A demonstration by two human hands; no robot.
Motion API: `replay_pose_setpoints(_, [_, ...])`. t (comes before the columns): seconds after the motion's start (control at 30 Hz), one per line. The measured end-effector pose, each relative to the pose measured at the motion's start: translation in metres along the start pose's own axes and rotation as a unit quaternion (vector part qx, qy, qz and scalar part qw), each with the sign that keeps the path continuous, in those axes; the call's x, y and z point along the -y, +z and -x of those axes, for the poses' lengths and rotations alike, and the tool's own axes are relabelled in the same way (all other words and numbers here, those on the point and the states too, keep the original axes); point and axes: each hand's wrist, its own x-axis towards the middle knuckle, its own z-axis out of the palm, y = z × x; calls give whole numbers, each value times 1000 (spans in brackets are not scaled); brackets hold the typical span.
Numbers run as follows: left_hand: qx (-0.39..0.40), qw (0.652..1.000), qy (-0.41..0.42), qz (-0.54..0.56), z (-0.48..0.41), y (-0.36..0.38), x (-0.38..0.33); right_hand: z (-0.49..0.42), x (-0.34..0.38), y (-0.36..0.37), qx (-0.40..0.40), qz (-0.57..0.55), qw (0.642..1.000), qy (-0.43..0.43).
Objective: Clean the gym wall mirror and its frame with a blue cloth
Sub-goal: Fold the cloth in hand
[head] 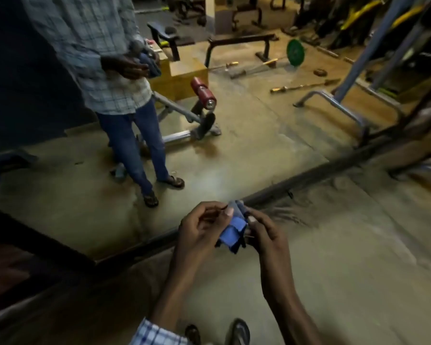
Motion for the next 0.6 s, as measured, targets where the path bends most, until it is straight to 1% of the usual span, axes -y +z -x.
replay_pose_setpoints(0.1, [51,998,-17,-42,3,19,9,17,-7,-23,-43,19,999,-1])
replay_pose_setpoints(0.23, [132,988,-46,-71,5,38,20,30,-16,-47,-113,-10,993,31])
replay_pose_setpoints(0.33, [214,974,-39,-69,16,62,23,51,-16,-69,-169,-31,985,29])
replay_pose_setpoints(0.47, [358,930,-53,-69,43,113,28,93,-23,-112,-277,-41,960,24])
replay_pose_setpoints(0.53, [421,901,-76,-70,58,145,33,117,-34,-142,-344,-40,938,30])
replay_pose_setpoints(0.6, [488,868,-69,-62,74,180,39,141,-46,-171,-407,-53,911,42])
